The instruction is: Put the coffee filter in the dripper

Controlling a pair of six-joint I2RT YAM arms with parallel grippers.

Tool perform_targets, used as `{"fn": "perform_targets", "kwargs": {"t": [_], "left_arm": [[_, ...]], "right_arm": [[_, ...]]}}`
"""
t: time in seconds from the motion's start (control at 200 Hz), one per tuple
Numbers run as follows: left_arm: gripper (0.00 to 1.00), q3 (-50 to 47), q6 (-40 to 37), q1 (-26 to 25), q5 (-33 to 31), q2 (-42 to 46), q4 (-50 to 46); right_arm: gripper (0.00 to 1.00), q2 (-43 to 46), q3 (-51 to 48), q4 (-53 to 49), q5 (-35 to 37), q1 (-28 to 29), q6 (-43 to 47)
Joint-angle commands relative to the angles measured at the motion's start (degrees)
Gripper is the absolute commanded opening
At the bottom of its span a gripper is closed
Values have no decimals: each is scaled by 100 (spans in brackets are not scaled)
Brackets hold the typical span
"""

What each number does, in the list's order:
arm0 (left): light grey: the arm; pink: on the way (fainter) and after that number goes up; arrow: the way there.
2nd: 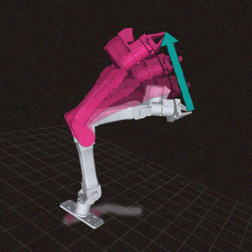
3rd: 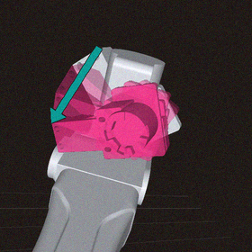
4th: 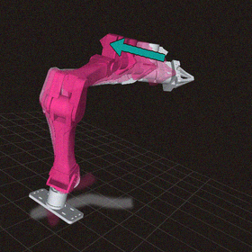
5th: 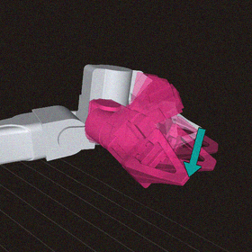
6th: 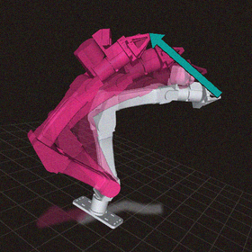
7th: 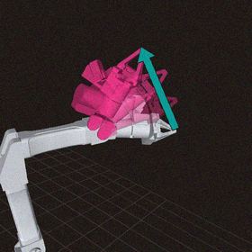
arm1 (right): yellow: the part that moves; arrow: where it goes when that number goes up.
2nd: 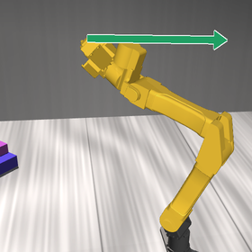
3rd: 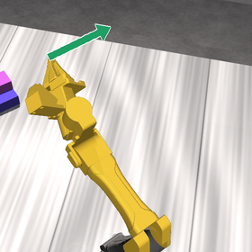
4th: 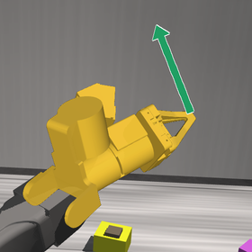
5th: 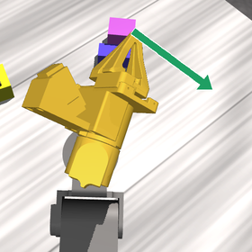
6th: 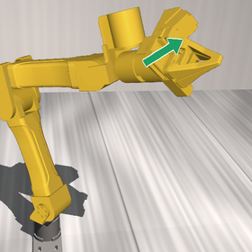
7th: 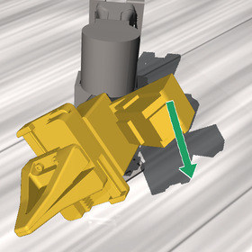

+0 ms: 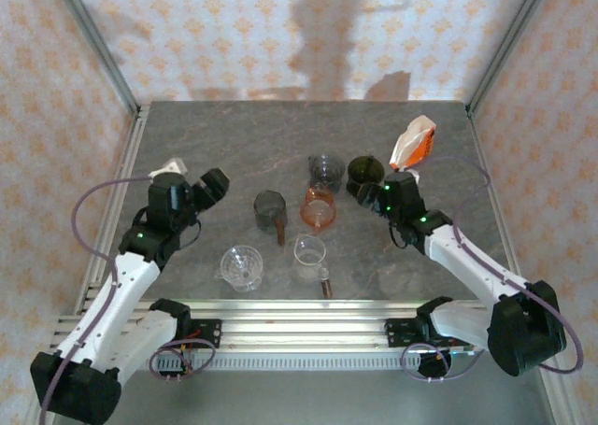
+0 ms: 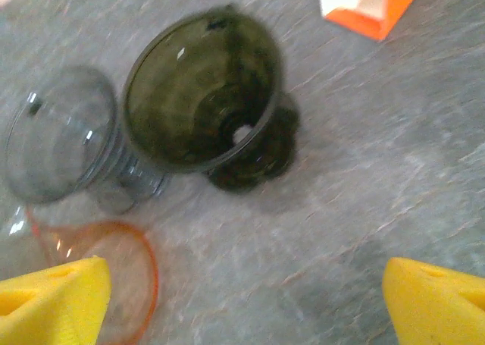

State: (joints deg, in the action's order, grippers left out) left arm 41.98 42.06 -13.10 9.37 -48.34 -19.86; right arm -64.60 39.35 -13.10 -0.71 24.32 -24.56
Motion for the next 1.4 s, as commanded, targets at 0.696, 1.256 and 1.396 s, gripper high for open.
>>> {"fn": "perform_targets", "kwargs": {"t": [0.696, 1.256, 1.396], "left_arm": [[43, -879, 441, -2574, -1744, 199, -2695], [17, -1210, 503, -2570, -1668, 45, -2383], [9, -1166, 504, -2574, -1609, 79, -2381]], "right_arm": [[91, -132, -273, -200, 158, 689, 192], [92, -166, -235, -266, 275, 692, 168], [92, -175, -235, -264, 307, 690, 154]]}}
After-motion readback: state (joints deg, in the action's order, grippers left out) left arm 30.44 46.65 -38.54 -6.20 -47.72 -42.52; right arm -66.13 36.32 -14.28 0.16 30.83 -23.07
